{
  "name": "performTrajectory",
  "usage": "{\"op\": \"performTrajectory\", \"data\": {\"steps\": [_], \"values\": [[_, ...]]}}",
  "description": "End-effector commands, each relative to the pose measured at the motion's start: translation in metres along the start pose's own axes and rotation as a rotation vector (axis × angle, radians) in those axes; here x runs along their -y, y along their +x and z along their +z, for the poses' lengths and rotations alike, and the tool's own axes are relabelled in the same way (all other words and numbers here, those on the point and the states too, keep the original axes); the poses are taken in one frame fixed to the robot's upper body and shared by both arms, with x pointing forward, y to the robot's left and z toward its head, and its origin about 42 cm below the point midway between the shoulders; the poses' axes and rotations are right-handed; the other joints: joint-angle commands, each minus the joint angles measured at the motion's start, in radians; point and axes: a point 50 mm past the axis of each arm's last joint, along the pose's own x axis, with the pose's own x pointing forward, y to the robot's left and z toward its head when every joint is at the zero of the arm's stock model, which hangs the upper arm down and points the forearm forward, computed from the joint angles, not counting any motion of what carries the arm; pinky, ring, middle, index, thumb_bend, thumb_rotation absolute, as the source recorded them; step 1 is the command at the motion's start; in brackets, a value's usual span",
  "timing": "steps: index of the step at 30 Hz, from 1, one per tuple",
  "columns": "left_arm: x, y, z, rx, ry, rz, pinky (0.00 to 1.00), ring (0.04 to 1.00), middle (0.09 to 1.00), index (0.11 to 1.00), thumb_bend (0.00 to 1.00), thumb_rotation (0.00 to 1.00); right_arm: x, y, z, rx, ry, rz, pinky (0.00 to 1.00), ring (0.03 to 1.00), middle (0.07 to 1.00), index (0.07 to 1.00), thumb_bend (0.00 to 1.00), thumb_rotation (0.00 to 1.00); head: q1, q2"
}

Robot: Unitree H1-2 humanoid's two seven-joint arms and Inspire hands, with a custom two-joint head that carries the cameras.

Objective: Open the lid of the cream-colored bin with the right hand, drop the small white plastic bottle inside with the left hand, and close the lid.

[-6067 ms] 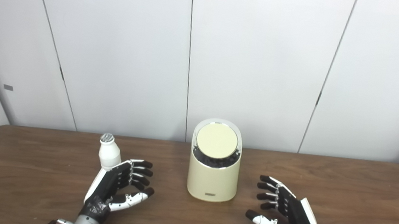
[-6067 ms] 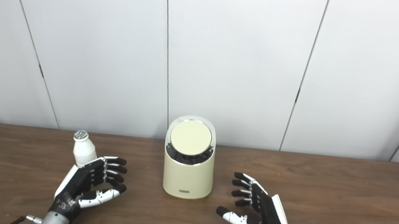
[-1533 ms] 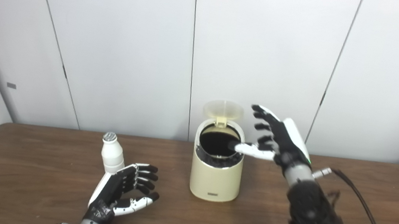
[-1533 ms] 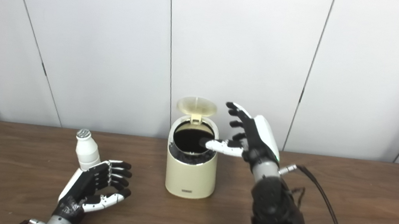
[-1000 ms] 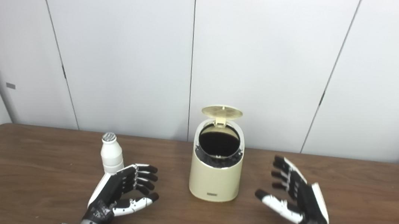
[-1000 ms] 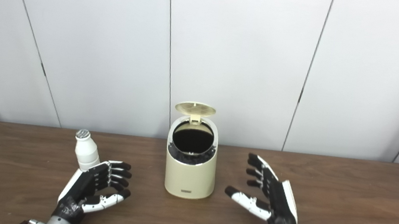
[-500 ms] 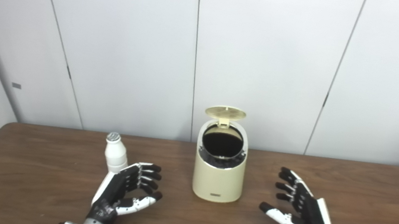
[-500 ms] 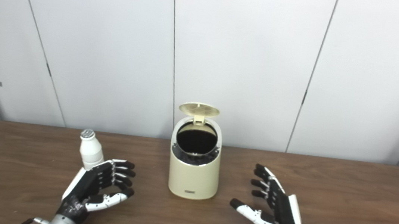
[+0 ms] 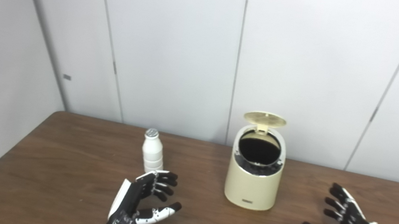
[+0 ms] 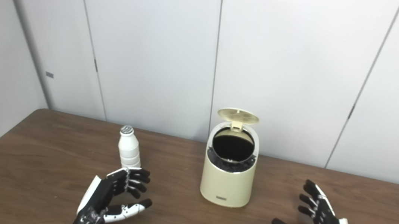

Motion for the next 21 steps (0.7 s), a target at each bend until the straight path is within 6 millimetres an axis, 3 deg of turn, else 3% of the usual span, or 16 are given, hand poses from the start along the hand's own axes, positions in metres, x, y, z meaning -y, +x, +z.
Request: {"op": "performTrajectory", "data": {"steps": [1, 8, 14, 21], "values": [[-0.01, 0.0, 0.011, 0.042, 0.043, 0.053, 0.51, 0.587, 0.648, 0.678, 0.67, 0.0, 0.003, 0.008, 0.016, 0.079, 0.021, 0.0, 0.74, 0.824, 0.875, 0.88, 0.65, 0.1, 0.002, 0.0], [-0.022, -0.004, 0.017, 0.023, 0.088, 0.189, 0.49, 0.6, 0.677, 0.686, 0.73, 0.0, 0.002, 0.006, 0.023, 0.086, 0.025, 0.009, 0.75, 0.836, 0.88, 0.883, 0.64, 0.06, 0.008, 0.001], [-0.027, 0.005, 0.015, 0.002, 0.149, 0.315, 0.49, 0.604, 0.693, 0.69, 0.75, 0.02, 0.0, 0.004, 0.028, 0.082, 0.024, 0.008, 0.77, 0.841, 0.882, 0.883, 0.64, 0.04, 0.007, 0.002], [-0.031, 0.024, 0.01, -0.021, 0.178, 0.349, 0.61, 0.747, 0.818, 0.801, 0.74, 0.06, -0.001, 0.004, 0.031, 0.081, 0.012, -0.001, 0.76, 0.835, 0.874, 0.88, 0.64, 0.02, 0.004, 0.002]]}}
